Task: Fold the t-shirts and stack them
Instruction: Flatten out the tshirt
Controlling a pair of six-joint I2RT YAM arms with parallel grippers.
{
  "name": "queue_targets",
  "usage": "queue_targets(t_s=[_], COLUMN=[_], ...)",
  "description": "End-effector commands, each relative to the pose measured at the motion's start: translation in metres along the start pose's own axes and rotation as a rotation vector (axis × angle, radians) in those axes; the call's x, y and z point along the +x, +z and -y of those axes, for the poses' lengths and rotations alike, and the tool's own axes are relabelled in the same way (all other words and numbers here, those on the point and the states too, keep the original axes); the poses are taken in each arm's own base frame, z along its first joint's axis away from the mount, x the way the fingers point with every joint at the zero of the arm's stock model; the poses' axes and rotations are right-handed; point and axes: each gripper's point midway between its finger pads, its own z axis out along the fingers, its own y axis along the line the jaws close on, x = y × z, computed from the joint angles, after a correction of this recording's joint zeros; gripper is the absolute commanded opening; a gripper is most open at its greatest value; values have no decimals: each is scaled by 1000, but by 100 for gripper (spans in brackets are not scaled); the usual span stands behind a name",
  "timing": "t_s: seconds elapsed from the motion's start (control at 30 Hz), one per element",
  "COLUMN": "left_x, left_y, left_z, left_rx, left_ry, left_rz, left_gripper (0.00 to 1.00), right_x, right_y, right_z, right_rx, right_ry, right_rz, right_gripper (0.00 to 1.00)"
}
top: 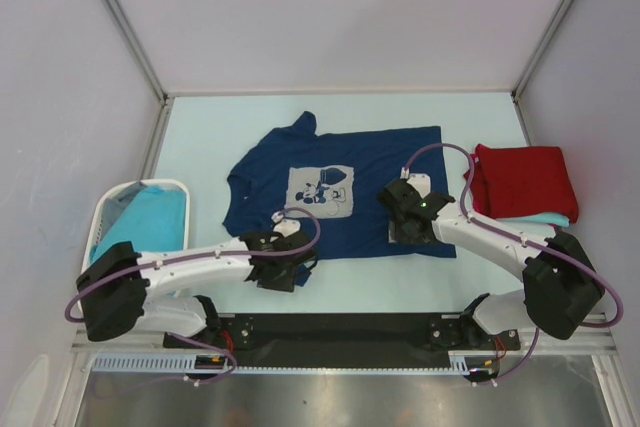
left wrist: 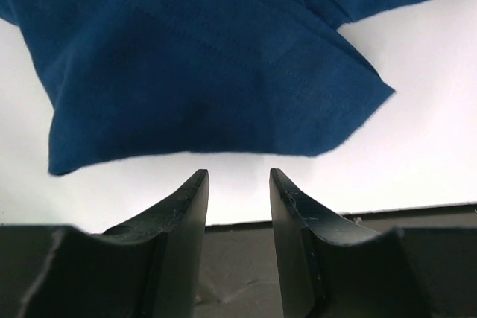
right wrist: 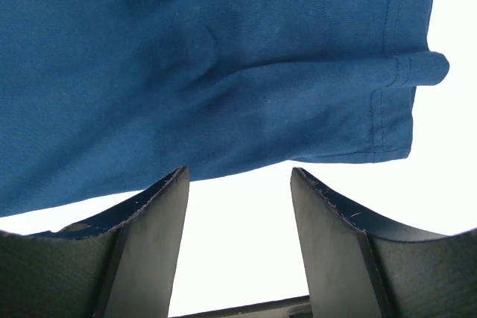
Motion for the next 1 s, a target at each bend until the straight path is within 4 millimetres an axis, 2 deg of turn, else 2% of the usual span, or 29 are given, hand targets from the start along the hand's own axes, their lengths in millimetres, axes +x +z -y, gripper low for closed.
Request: queue_targets(t_s=[0.0, 0.17, 0.33, 0.43, 0.73, 0.87, 0.9, 0.97], left_x=[-15, -34, -65, -70, -61, -75, -83, -98], left_y=[9, 6, -16, -18, 2, 14, 17, 18], left_z=[10, 18, 22, 22, 15, 7, -2, -4], left_rx=[-21, -50, -38, -58, -123, -164, -184, -177], left_ry=[-3, -8, -31, -17, -1, -35, -54, -83], left_rz=[49, 92, 216, 223, 180, 182, 184, 206], left_gripper=[42, 37, 40, 41, 42, 41, 41, 41], right_x=[-9, -10, -8, -7, -4, -4, -4, -5], right_y=[-3, -4, -4, -3, 2, 3, 2, 3], right_z=[0, 3, 5, 7, 9, 7, 7, 7], right_rx=[3, 10, 12, 15, 14, 6, 6, 5], right_ry=[3, 2, 0, -3, 3, 3, 2, 1], right_rz=[40, 48, 50, 47, 39, 37, 37, 38], right_gripper=[62, 63, 63, 63, 63, 63, 63, 63])
